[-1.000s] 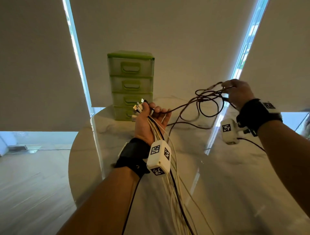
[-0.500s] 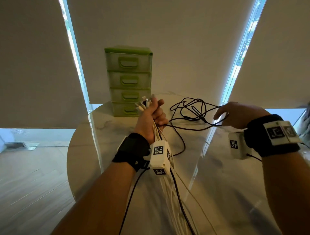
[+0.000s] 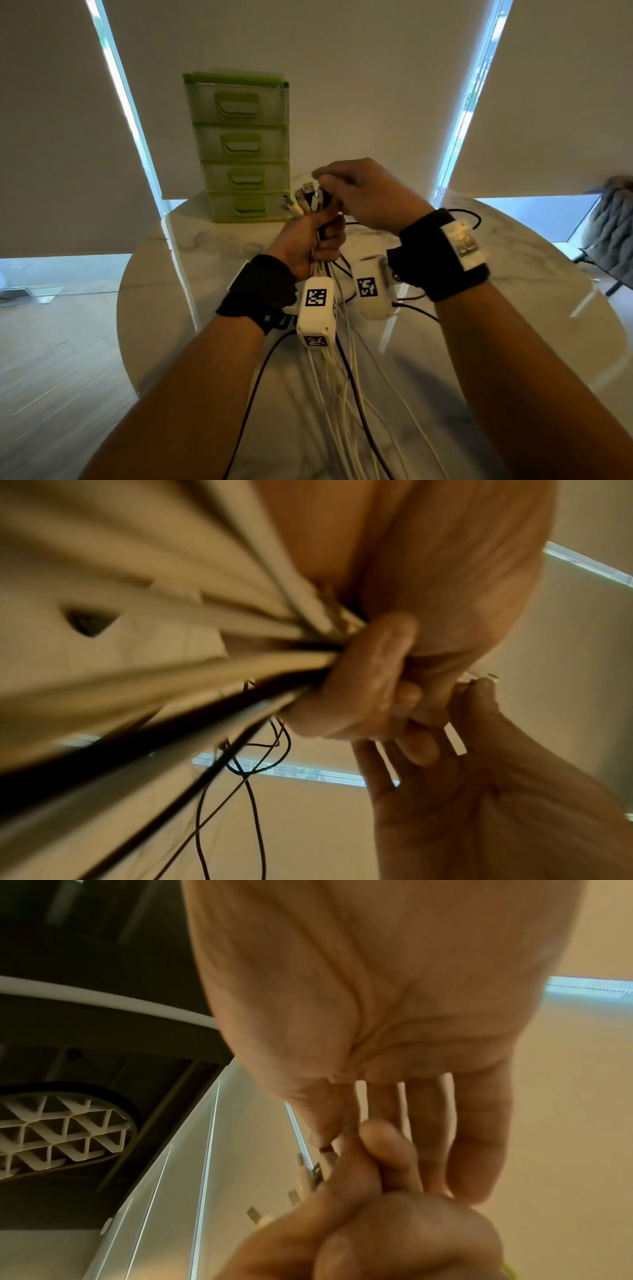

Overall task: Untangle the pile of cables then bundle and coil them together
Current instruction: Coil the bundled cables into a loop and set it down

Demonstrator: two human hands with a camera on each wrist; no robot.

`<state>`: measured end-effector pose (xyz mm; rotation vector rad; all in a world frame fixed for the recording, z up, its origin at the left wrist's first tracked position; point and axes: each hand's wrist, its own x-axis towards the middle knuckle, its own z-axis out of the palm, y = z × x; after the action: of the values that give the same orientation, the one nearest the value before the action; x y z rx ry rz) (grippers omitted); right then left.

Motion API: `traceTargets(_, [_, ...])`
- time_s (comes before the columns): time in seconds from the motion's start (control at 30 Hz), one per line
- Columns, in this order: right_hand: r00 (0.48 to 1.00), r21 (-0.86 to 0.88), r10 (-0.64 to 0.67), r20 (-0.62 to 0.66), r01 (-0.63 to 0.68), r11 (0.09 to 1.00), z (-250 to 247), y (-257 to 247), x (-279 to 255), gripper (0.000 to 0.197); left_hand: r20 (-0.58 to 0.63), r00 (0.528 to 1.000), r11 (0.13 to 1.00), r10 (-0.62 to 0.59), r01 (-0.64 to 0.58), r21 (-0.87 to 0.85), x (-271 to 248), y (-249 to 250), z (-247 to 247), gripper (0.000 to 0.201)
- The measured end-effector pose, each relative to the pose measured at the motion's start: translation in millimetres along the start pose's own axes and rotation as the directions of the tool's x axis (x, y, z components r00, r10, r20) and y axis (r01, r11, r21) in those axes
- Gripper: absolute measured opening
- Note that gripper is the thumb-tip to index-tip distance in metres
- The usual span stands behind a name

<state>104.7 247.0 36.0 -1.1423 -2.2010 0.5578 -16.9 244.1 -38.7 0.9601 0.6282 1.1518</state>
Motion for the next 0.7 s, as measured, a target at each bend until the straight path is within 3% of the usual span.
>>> traceTargets(0.1, [1.000,0.019,0.016,-0.018,-0.015,1.000,7,1,2,0.032,-0.009,1.000,1.000,-0.005,0.005,-0.003,-1,1,0,0.031])
traceTargets(0.2, [0.995,0.049,0.047,0.084,-0.051,0.998,10,-2,-4,0.042,-0.044,0.999,1.000,0.002,-0.003,-0.026,-1,2,0,0.031])
traceTargets(0.37, [0.978,0.198,0.095,0.184,-0.131,0.971,4,0,-4,0.034,-0.041,0.999,1.000,0.016,-0.017,-0.023,-2,3,4,0.034])
traceTargets(0.43, [0.958,0.199,0.105,0.266,-0.161,0.967,-5,7,-4,0.031,-0.048,0.996,0.993,0.079,-0.083,-0.088,-2,8,6,0.039])
traceTargets(0.5, [0.892,0.073,0.147,0.428,-0.197,0.978,-17,17,-6,0.051,-0.086,0.979,0.953,0.185,-0.200,-0.226,-4,17,7,0.040])
traceTargets(0.57, [0.812,-0.106,0.229,0.537,-0.204,0.973,-27,28,-10,0.047,-0.151,0.951,0.878,0.271,-0.308,-0.365,-7,27,4,0.040])
traceTargets(0.7, [0.810,-0.359,0.443,0.384,-0.311,0.880,-42,63,-5,0.015,-0.363,0.836,0.692,0.412,-0.546,-0.472,-10,44,-16,0.033])
